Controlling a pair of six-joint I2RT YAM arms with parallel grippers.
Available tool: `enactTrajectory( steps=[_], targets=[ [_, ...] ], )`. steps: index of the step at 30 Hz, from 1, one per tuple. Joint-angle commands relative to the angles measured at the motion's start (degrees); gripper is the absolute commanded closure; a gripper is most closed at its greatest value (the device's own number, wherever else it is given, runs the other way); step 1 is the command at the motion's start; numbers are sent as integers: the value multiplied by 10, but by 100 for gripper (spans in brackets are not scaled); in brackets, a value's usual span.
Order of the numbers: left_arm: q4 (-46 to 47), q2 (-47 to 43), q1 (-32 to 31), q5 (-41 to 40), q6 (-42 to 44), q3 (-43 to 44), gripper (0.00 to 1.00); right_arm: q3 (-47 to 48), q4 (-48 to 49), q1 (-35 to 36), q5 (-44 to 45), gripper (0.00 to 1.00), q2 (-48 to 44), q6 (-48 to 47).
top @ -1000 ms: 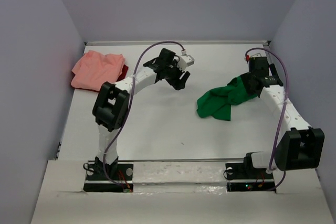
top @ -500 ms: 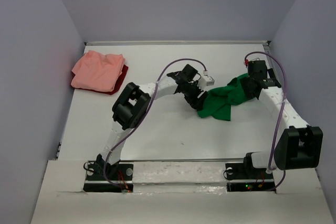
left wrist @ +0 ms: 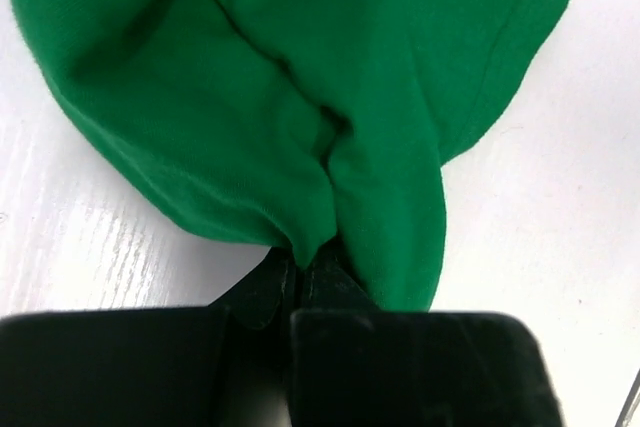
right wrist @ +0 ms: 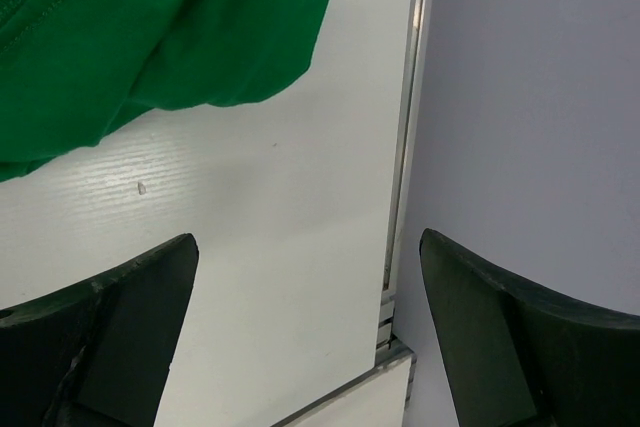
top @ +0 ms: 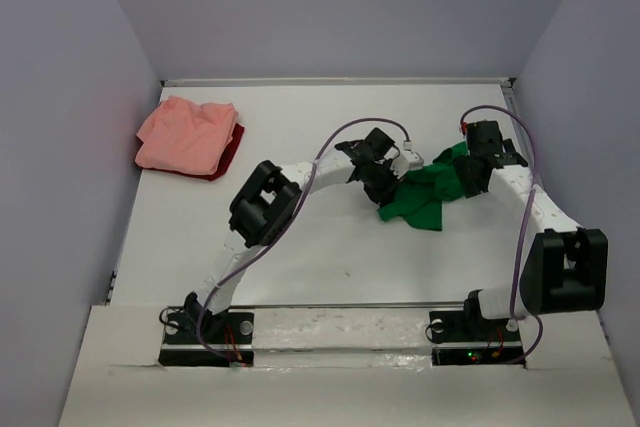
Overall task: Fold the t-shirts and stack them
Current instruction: Move the tshirt to the center of the board
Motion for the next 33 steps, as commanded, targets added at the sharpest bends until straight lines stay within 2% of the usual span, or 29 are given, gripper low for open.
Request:
enactTrajectory(
  steps=[1,2,3,5,6,8,9,10,16,22,28,33],
  targets=[
    [-32,-49,0,-104,35,-5,100,-5,29,-4,-2,4,-1,0],
    [-28,-66,2,-137,46,-16,100,-5,28,-4,-3,4,-2,-2],
    [-24,-87,8,-223,70,-30,100,-6,29,-4,-3,4,-1,-3],
    [-3,-151,15,-314,104,-77,100,-3,28,-4,-12,4,-2,-6],
    [10,-199,19,-413,143,-117,100,-1,29,-4,-16,5,-2,-7],
    [47,-246,34,-483,185,-153,100,9,28,-4,-26,5,-1,-8],
    [72,-288,40,-543,205,-181,100,12,26,-4,-31,5,0,-9],
    [77,-308,51,-559,237,-189,100,17,26,-4,-33,5,4,-8],
    [30,-388,73,-589,269,-146,100,46,15,-4,-59,6,15,-10],
    [-38,-383,69,-600,244,-84,100,84,-13,-4,-111,7,23,-4],
    [-32,-398,55,-626,225,-89,100,98,-54,-4,-206,11,27,-14],
    [-32,-412,52,-582,201,-4,100,87,-58,-4,-227,11,20,-12]
  ],
)
